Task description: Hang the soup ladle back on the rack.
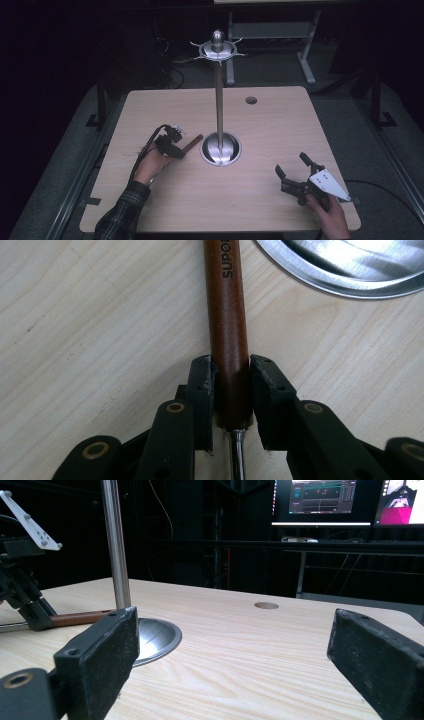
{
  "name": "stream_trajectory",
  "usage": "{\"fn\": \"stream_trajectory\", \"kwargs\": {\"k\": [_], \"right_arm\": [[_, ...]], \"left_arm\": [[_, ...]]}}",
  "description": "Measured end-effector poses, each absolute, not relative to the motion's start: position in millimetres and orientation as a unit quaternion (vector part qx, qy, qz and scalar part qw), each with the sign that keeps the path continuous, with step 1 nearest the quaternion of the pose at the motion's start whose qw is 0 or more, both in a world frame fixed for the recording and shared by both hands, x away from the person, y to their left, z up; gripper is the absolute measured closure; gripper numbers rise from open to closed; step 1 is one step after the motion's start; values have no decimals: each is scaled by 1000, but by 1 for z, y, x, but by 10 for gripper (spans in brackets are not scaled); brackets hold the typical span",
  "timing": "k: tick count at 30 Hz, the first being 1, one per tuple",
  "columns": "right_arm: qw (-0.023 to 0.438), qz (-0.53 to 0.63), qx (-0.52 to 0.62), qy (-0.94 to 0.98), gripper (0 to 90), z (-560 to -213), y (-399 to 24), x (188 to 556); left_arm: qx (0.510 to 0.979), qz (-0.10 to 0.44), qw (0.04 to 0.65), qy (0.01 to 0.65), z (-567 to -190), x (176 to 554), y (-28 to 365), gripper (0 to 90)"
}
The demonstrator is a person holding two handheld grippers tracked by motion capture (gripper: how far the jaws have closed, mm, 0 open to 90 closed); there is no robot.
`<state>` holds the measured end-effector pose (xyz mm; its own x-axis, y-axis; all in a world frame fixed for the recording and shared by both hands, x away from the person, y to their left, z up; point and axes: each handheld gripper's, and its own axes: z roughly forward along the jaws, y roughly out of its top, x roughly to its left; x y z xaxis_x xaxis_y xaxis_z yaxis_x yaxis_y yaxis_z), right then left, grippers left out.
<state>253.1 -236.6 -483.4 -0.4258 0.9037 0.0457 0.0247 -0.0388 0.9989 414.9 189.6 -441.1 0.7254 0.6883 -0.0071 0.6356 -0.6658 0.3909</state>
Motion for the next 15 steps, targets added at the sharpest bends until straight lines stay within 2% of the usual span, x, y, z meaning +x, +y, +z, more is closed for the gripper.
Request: {"fn": "stream_trajectory", "kwargs": {"k": [15], "right_arm": [[364, 604, 393, 590, 60, -483, -237, 253]], "left_arm": [[907, 74, 191, 367, -439, 415, 192, 738]]}}
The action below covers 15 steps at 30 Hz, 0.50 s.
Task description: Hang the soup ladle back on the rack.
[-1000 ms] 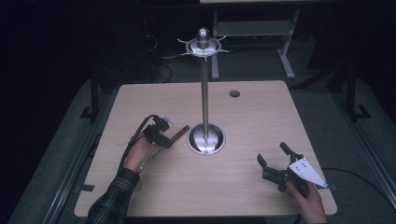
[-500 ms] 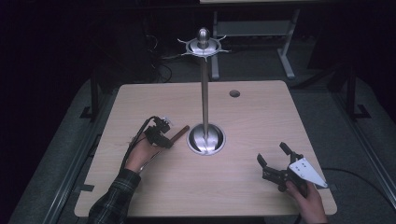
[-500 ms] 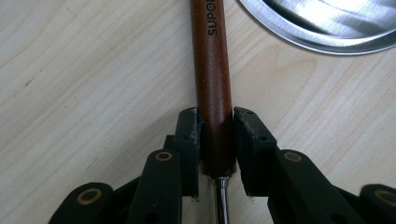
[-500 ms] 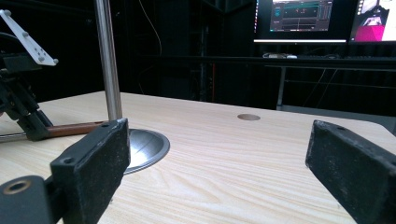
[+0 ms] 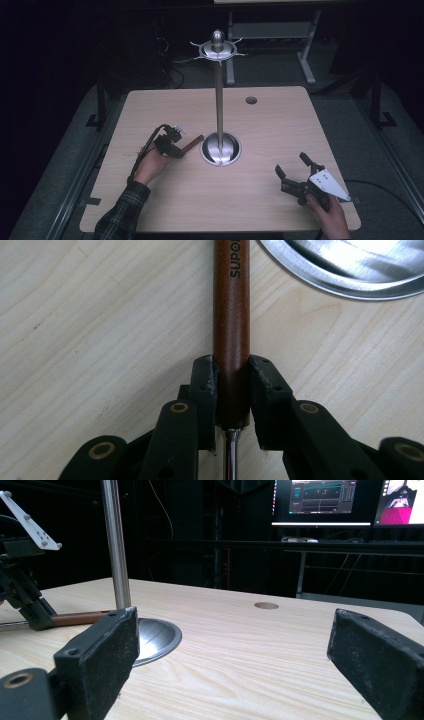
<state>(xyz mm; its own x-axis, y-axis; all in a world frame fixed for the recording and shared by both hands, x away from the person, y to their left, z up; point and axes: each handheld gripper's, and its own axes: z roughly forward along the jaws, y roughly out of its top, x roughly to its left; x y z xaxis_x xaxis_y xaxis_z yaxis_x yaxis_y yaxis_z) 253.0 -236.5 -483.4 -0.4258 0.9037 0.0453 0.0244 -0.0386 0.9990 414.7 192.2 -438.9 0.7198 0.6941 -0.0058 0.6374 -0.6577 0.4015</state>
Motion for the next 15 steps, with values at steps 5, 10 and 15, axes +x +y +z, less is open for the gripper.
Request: {"fn": "stream_trajectory", "kwargs": {"k": [5, 10, 15], "right_arm": [[364, 604, 394, 590, 61, -483, -236, 253], [364, 604, 393, 590, 60, -483, -237, 253], [364, 604, 393, 590, 60, -483, -236, 253]], "left_arm": [[899, 72, 225, 370, -428, 411, 200, 739], [889, 72, 264, 366, -414, 405, 212, 739], [877, 72, 318, 354, -400, 398, 223, 739]]}}
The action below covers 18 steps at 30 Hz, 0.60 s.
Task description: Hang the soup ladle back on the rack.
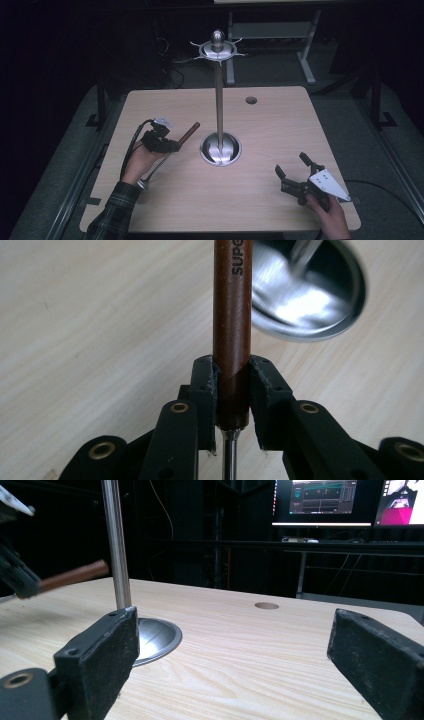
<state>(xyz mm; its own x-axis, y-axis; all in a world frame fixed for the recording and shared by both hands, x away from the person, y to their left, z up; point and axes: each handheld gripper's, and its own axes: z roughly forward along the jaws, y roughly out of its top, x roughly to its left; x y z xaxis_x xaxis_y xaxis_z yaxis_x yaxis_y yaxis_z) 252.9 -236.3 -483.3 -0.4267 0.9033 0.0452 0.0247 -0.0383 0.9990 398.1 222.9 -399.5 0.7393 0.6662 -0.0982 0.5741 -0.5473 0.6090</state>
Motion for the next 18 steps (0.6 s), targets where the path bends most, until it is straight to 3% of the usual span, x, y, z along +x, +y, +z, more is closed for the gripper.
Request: {"fn": "stream_trajectory", "kwargs": {"k": [18], "right_arm": [[364, 604, 393, 591, 60, -483, -236, 253]], "left_arm": [[838, 89, 435, 317, -354, 377, 237, 739]]}}
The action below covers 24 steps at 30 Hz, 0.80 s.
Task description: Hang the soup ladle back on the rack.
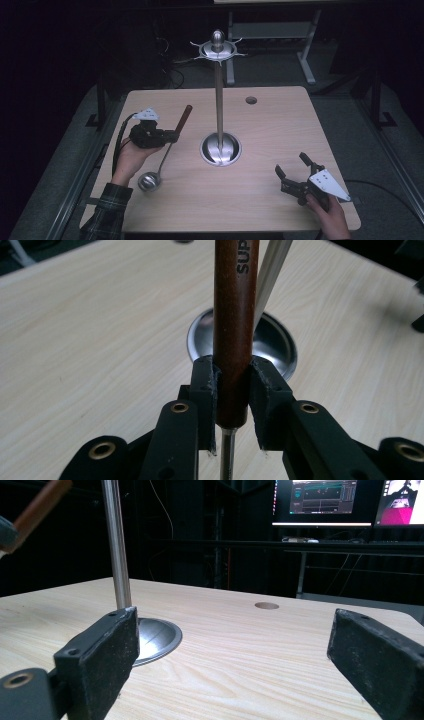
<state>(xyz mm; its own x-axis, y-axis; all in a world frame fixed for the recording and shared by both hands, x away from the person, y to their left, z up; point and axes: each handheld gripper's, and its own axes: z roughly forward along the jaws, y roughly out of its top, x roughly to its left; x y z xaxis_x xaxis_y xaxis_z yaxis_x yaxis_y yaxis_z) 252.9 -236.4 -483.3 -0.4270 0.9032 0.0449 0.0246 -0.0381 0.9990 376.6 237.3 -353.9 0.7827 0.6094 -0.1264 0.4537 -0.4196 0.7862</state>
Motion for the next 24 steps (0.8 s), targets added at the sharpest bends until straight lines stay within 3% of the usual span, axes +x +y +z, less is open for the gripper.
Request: {"fn": "stream_trajectory", "kwargs": {"k": [24], "right_arm": [[364, 604, 394, 590, 60, -483, -237, 253]], "left_arm": [[810, 116, 498, 286, -311, 356, 240, 737]]}}
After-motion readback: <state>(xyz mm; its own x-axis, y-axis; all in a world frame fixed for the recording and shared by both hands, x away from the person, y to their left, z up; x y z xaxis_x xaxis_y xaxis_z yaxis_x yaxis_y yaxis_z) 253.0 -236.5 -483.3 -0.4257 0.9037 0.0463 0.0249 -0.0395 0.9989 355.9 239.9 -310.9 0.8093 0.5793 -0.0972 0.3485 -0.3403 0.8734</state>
